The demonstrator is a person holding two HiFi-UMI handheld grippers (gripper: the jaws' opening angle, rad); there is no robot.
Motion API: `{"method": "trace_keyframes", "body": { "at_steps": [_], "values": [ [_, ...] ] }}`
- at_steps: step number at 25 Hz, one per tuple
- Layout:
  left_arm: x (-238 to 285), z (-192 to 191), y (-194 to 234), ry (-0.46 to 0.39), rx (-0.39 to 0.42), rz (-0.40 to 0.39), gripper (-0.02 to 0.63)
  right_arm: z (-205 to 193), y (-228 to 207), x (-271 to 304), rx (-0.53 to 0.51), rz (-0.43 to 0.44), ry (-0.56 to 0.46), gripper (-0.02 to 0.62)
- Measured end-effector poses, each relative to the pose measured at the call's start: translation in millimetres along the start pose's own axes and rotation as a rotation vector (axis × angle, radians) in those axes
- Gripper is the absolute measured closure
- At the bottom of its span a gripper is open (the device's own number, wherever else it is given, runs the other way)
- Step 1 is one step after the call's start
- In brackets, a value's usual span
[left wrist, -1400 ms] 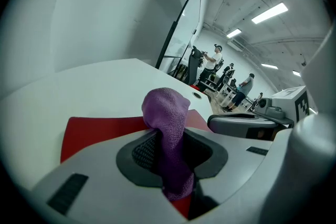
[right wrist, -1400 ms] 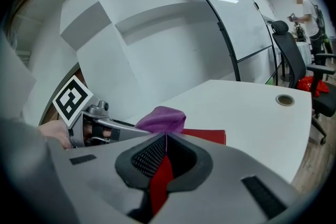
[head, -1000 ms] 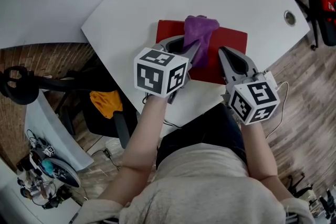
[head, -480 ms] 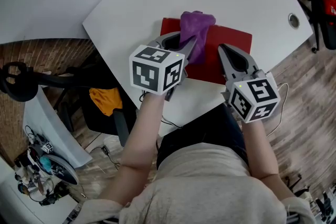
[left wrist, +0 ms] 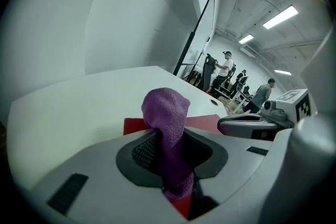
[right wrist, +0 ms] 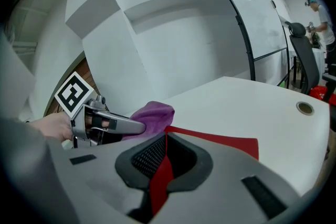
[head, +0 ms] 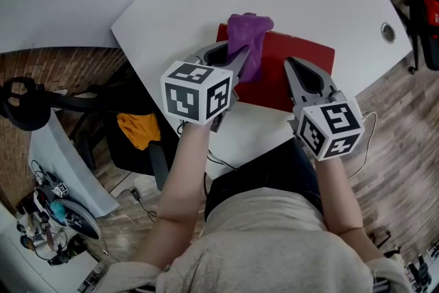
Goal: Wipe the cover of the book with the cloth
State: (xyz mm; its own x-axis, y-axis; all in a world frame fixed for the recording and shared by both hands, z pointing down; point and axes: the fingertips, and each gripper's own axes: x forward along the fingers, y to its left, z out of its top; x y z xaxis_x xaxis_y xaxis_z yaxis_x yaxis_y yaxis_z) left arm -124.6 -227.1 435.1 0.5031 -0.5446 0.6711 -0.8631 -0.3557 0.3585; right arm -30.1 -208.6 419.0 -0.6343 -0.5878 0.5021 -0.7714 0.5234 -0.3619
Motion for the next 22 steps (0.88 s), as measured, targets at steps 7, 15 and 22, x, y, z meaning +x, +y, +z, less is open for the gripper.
{"method": "trace_keyframes", "body": {
  "at_steps": [7, 15, 22],
  "values": [
    [-7.4, 0.5, 11.8, -0.016, -0.022, 0.032, 0.495, 2.7, 5.2, 5.7, -0.013, 0.016, 0.007, 0.572],
    [-15.6, 0.5, 26.3, -0.038, -0.041, 0.064, 0.495, -0.2, 11.8, 7.5, -0.028, 0.026, 0.025, 0.572],
    [-24.4, -1.0, 38.4, -0.056, -0.054, 0.1, 0.495, 0.0, 12.3, 4.9, -0.038, 0.026, 0.031, 0.572]
  ]
}}
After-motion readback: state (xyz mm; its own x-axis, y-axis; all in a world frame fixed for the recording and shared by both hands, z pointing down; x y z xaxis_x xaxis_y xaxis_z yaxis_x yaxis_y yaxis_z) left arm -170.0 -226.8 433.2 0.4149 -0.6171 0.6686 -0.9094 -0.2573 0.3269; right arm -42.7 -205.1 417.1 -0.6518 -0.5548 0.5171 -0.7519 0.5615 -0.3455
